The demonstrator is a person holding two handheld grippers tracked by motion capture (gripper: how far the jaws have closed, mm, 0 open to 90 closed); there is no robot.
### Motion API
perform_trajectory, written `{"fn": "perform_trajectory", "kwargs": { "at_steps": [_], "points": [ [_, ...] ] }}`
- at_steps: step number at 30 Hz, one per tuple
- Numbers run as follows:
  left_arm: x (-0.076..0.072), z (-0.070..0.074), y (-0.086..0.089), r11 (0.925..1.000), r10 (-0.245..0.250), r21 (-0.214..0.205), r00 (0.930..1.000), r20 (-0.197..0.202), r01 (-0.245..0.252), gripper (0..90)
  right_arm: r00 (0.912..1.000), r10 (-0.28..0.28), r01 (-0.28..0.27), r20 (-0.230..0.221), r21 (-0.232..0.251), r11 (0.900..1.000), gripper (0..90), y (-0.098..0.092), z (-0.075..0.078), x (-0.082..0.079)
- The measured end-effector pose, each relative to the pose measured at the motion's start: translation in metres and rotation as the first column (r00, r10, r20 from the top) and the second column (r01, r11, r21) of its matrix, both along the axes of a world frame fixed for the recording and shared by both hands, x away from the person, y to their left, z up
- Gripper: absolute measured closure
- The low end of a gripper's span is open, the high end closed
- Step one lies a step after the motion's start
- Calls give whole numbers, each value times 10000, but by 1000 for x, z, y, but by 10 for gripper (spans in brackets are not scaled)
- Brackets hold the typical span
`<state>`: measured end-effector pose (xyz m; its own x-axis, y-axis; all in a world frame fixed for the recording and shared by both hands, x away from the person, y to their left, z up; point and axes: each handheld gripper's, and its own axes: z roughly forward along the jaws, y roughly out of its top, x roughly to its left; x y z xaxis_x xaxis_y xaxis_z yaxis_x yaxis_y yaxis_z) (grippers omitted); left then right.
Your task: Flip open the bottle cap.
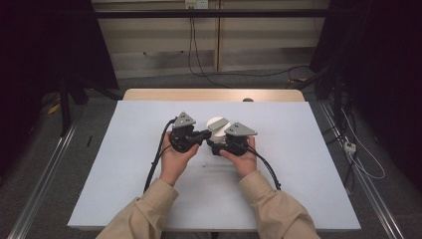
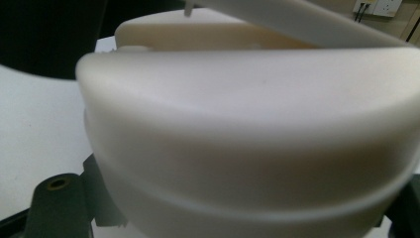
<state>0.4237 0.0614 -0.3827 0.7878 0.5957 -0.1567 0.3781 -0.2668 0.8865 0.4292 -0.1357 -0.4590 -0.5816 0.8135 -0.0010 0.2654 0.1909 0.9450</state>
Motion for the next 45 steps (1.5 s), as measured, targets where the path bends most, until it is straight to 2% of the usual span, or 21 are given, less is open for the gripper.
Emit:
{"fn": "perform_trajectory", "kwargs": {
  "at_steps": [19,45],
  "points": [
    [8,17,-9,10000,-1,-5,9999,163,1,900,10000,15,-15,1,9,10000,185,0,0,0],
    [19,26,-23,9997,-35,230,9994,348,27,900,10000,47,-47,-26,19,10000,184,0,0,1]
  ]
}}
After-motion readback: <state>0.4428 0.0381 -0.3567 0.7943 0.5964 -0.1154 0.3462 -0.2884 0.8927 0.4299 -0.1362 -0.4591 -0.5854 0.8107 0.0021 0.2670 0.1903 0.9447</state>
